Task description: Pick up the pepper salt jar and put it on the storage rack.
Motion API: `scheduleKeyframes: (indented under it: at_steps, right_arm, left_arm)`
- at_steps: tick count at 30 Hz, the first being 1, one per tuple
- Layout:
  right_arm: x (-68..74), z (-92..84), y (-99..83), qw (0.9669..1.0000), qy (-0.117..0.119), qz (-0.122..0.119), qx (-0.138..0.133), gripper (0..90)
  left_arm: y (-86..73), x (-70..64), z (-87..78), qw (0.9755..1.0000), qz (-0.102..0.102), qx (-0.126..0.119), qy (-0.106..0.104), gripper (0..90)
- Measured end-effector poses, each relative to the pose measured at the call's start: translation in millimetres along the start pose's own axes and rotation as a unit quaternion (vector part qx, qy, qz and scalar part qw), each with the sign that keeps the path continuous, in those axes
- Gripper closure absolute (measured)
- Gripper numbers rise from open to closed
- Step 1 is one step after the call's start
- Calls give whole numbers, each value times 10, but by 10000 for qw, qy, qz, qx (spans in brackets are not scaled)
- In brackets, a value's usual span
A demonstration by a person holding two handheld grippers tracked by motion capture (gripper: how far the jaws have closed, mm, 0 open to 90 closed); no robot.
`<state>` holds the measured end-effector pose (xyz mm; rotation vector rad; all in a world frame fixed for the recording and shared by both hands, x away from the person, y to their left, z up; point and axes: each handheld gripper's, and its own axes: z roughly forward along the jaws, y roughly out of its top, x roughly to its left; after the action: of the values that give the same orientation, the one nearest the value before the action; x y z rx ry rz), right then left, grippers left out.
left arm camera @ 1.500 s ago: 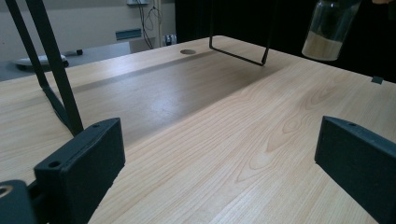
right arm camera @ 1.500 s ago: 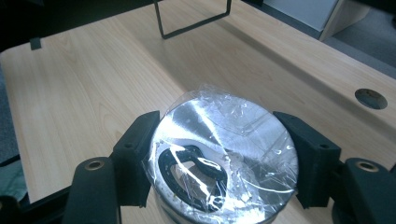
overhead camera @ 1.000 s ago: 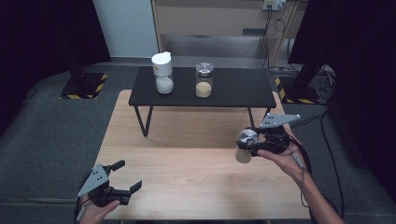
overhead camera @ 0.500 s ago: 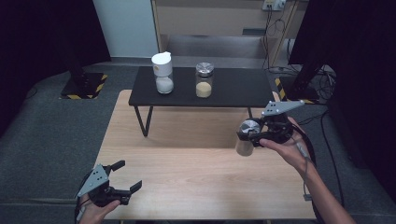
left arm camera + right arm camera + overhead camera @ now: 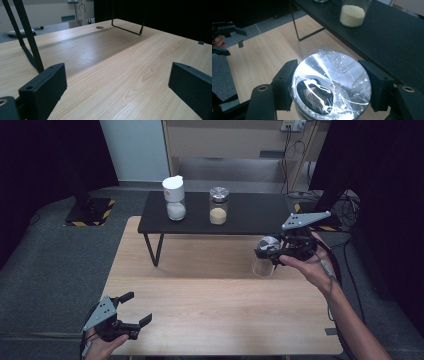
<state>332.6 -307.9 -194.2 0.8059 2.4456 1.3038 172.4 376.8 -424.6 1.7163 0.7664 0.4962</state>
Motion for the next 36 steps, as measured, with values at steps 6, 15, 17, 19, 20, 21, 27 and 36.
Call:
scheduleKeyframes:
  at_steps: [6,15,17,19,20,21,27,36]
  right_arm:
    - [-30,-19,89,10000,-38,34,11,354]
    - [-60,-41,193,9999,-99,46,-46,355]
    - [-61,-46,223,9999,-127,43,-57,355]
    - [-63,-50,245,9999,-144,43,-62,355]
    - [-66,-50,260,9999,-153,48,-65,355]
    - [-69,-49,268,9998,-159,49,-66,355]
    - [-90,-27,330,9996,-243,85,-95,355]
    - [-133,16,431,9992,-363,136,-132,355]
  left_arm:
    - [4,4,5,10000,22,20,-30,8]
    - [4,6,3,10000,21,19,-34,8]
    - [3,5,2,10000,16,13,-29,8]
    - [4,5,1,10000,22,15,-29,8]
    - [4,4,1,10000,24,16,-30,8]
    - [4,5,1,10000,24,15,-31,8]
    - [2,5,0,10000,18,9,-26,8]
    - [1,6,-1,10000,15,9,-29,8]
